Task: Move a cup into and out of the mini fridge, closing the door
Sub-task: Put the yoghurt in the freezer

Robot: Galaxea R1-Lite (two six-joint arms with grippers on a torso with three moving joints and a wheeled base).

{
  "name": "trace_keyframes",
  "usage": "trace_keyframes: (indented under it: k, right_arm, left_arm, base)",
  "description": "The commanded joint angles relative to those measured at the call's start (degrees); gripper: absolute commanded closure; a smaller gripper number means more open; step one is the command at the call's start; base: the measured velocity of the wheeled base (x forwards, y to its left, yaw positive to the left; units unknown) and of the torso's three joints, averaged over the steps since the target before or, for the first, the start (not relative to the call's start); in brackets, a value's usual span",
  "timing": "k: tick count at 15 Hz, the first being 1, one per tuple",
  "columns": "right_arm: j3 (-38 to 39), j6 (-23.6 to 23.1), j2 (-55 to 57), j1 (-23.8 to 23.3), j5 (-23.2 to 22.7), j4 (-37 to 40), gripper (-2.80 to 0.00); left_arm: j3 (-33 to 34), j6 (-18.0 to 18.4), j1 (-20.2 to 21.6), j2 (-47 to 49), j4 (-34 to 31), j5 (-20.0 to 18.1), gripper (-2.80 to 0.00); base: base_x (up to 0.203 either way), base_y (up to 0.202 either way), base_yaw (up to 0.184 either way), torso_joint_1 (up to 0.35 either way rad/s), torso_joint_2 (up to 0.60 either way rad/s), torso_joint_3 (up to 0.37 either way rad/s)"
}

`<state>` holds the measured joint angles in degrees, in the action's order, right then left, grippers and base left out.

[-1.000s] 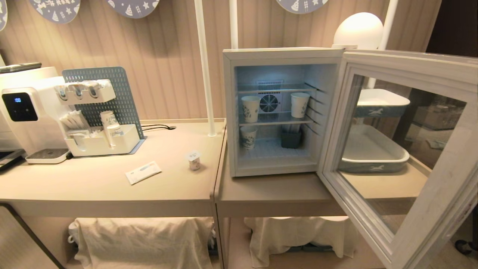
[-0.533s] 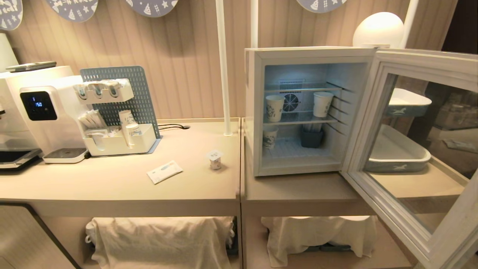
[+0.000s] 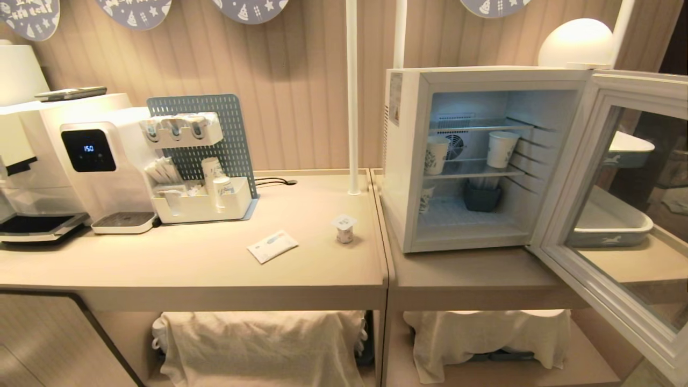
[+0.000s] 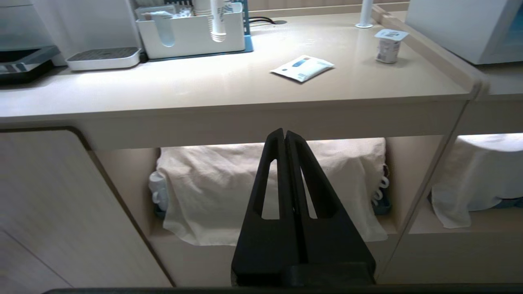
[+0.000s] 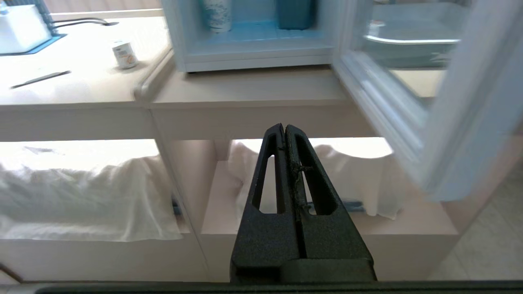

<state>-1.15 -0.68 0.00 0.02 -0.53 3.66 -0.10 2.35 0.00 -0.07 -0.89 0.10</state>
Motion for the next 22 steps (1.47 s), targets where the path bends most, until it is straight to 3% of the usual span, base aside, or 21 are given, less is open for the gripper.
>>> trace_keyframes:
  k: [1,17,22]
  right_arm:
    - [0.0,0.0,0.0,0.0,0.0,0.0,0.0]
    - [0.0,0.0,0.0,0.0,-0.1,0.0,0.0]
    - [0.0,0.0,0.0,0.1,0.0,0.0,0.0]
  left_arm:
    - [0.0,0.0,0.1,0.1,0.0,0.1,0.0]
    - [0.0,-0.2,0.0,0.1,0.0,0.1,0.0]
    - [0.0,-0.2,0.0,0.1,0.1,0.1,0.0]
  base:
    - [0.0,0.194,0.003,0.002,0.01,0.006]
    - [0.0,0.187,0.002,0.003,0.0,0.003]
    - [0.0,0.038,0.0,0.001,0.0,0.001]
